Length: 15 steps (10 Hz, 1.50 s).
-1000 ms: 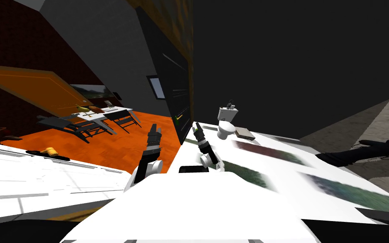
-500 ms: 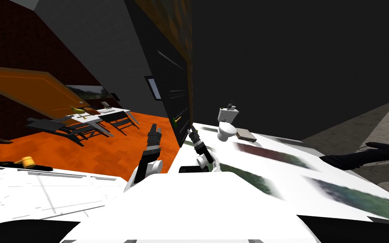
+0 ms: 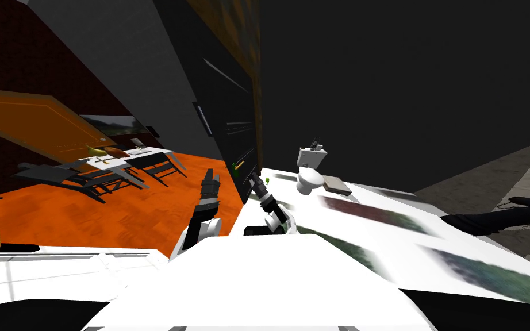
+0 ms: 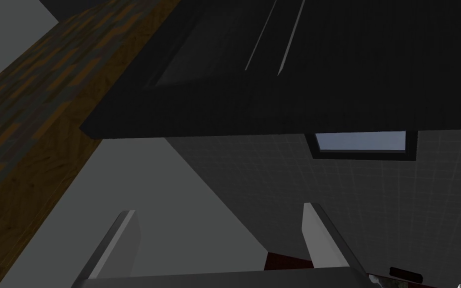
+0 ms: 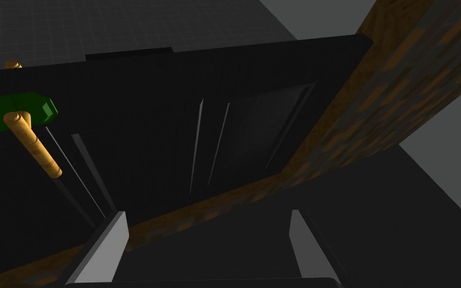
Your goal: Push the door open
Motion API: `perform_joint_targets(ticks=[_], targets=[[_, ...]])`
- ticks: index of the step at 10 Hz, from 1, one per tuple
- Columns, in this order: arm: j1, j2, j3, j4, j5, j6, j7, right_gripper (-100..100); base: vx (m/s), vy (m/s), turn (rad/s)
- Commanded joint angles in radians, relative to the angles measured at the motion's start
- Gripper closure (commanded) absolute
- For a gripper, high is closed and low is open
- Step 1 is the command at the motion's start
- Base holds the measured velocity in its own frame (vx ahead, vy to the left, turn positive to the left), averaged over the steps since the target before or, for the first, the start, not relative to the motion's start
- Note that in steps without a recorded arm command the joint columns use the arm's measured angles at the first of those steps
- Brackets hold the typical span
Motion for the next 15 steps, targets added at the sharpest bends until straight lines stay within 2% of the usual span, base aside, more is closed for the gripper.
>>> perform_joint_targets(ticks=[1,5,15], targets=[[-0.024,0.004,0.028,0.037,-0.003,-0.005,-0.007,-100,0.087,-0.014,-0.013],[-0.084,0.001,0.115,0.116,-0.011,-0.004,-0.028,-100,0.169,-0.022,-0.017],[-0.206,0.001,0.293,0.276,-0.029,-0.003,-0.071,-100,0.149,-0.017,-0.013]])
